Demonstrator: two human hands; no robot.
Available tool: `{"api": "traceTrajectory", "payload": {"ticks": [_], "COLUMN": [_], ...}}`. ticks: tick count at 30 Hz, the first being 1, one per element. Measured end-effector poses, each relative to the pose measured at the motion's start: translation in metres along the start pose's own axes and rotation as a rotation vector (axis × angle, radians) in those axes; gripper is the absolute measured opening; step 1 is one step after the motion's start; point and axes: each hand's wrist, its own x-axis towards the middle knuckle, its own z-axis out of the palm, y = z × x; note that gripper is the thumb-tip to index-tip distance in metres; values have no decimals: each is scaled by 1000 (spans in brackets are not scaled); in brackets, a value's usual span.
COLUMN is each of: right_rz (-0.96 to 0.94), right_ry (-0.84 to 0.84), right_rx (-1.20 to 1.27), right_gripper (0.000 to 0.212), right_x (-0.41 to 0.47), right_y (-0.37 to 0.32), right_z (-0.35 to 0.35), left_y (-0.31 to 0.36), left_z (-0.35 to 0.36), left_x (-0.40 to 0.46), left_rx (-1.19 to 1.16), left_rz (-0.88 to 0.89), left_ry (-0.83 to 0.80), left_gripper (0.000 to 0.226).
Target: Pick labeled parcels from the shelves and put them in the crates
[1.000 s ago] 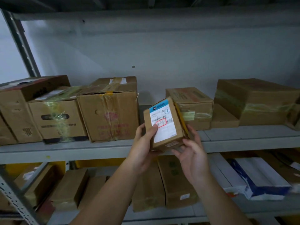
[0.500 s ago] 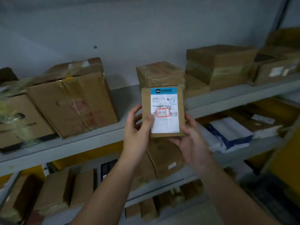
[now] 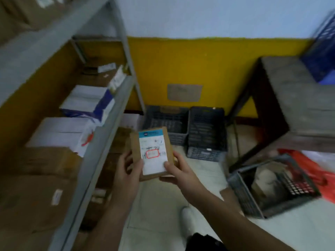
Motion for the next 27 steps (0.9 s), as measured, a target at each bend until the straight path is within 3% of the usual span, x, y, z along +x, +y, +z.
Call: {"api": "traceTrajectory", "payload": {"ticks": [5, 10, 16, 23, 27], "right_rz": [59, 170, 276, 374, 342], "right_ry": [176, 268, 439, 626, 667], "right_rx": [23, 29, 235, 234, 239], "right_gripper": [44, 36, 32, 36, 36], "right_x": [44, 123, 235, 402, 523], "right_y": [7, 2, 19, 83, 145], "right_z": [-97, -161, -238, -351, -438], "left_y": [-24, -34, -61, -154, -243], "left_z": [105, 187, 279, 405, 500], "left_x": [59, 137, 240, 401, 498], "left_rx": [52, 167, 387, 487, 485], "left_rz": [-212, -243, -316, -427, -508], "left_ry": [-210, -328, -493, -639, -628], "left_gripper": [37, 35, 40, 26, 25]}}
